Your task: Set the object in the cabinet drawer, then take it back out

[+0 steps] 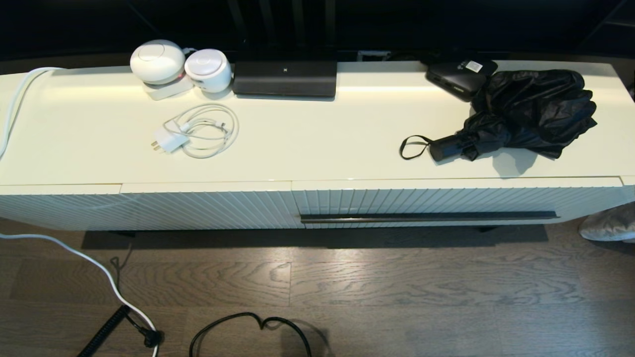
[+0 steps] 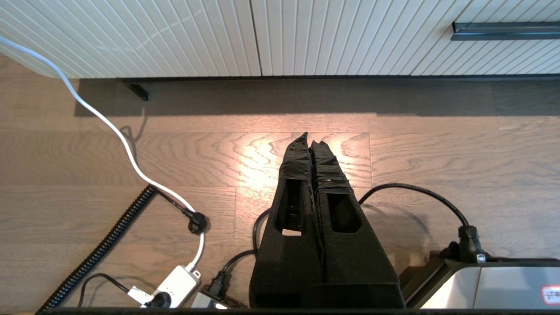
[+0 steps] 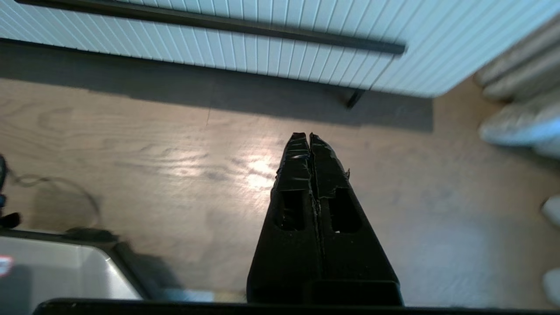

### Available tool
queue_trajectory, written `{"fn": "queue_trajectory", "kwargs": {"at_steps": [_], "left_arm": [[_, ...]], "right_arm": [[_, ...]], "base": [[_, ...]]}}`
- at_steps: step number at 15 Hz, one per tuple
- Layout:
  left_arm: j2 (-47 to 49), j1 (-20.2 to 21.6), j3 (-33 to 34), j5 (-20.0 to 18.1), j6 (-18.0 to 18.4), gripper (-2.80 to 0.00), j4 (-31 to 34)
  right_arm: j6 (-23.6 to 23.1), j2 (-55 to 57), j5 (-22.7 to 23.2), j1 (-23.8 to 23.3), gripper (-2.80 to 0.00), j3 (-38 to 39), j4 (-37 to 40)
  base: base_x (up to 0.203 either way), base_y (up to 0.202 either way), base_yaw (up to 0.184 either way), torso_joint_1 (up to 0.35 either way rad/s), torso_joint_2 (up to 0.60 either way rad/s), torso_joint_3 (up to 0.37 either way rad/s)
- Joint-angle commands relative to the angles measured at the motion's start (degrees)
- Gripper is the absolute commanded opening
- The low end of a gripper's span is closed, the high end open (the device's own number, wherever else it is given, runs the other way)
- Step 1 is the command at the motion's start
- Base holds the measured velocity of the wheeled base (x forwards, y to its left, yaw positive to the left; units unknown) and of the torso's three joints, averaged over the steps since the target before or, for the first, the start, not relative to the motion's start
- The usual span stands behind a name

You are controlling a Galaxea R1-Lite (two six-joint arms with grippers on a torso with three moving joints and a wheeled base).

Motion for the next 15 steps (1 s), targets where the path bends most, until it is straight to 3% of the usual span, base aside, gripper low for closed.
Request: {"fn": "queue_trajectory", "kwargs": {"at_steps": [1,15], "left_arm": [[-0.1,0.0,0.0,0.0,0.0,-2.80,0.0],[-0.1,0.0,0.0,0.0,0.0,-2.80,0.0]], "right_arm": [[1.0,0.1,0.1,0.0,-2.80,0.1,2.6],[2.1,0.2,0.1,0.0,-2.80,0.0,2.5]], "base": [[0.000,0.000,0.000,0.000,0.00,0.000],[0.000,0.000,0.000,0.000,0.00,0.000]]}}
